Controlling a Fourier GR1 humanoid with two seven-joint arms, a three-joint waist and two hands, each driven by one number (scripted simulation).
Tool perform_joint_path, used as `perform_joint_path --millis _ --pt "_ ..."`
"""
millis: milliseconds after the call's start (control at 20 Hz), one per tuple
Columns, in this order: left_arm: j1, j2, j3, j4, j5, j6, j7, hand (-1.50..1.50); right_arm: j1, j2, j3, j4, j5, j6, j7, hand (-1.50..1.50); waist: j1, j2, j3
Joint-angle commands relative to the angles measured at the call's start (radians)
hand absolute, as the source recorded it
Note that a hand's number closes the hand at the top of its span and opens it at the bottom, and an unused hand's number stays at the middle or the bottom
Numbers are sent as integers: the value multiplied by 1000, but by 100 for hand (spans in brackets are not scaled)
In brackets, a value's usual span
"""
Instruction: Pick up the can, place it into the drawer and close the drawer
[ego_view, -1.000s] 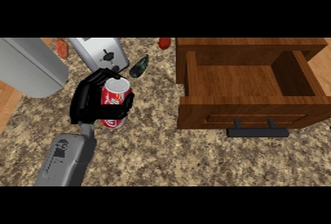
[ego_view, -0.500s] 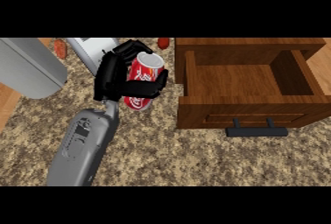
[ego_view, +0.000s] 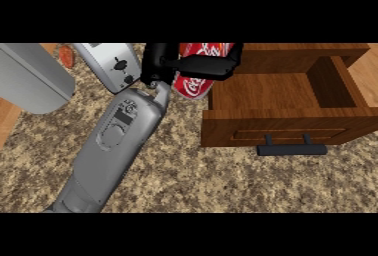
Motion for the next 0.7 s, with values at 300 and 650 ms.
perform_joint_path --millis 300,650 --pt "-305 -1 -92 306 140 162 -12 150 -9 -2 -4 29 15 13 -19 -150 -20 4 1" --pt "-447 -1 -50 523 174 121 -65 150 -1 -14 -17 22 -12 39 -29 -150 -27 8 1"
